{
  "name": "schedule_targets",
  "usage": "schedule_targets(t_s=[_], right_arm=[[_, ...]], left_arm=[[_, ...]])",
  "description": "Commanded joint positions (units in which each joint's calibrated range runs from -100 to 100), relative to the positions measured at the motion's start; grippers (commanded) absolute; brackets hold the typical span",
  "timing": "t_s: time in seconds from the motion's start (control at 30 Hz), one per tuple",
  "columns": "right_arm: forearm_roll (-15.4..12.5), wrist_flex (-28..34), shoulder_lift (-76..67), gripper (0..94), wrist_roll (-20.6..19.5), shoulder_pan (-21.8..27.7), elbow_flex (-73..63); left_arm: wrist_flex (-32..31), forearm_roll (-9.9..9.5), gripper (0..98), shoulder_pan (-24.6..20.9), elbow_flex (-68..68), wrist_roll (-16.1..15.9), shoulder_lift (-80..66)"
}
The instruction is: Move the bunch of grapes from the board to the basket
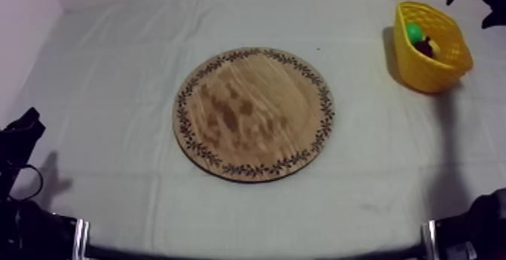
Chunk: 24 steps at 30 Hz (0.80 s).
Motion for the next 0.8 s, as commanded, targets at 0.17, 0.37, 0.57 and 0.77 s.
schedule_targets(t_s=[0.17,0.37,0.57,0.77], right_arm=[[-0.4,-0.9,-11.4,63.4,1.5,-0.4,4.9],[-0.3,-4.5,-24.7,42.0,2.6,-1.4,13.1],[0.1,-10.1,-39.1,17.9,3.1,-2.8,22.9],[0.7,-17.5,-54.4,2.5,2.7,-6.2,36.5]], left_arm=[[0.0,0.01,0.0,0.0,0.0,0.0,0.0],[0.0,0.01,0.0,0.0,0.0,0.0,0.0],[0.0,0.01,0.0,0.0,0.0,0.0,0.0],[0.0,0.01,0.0,0.0,0.0,0.0,0.0]])
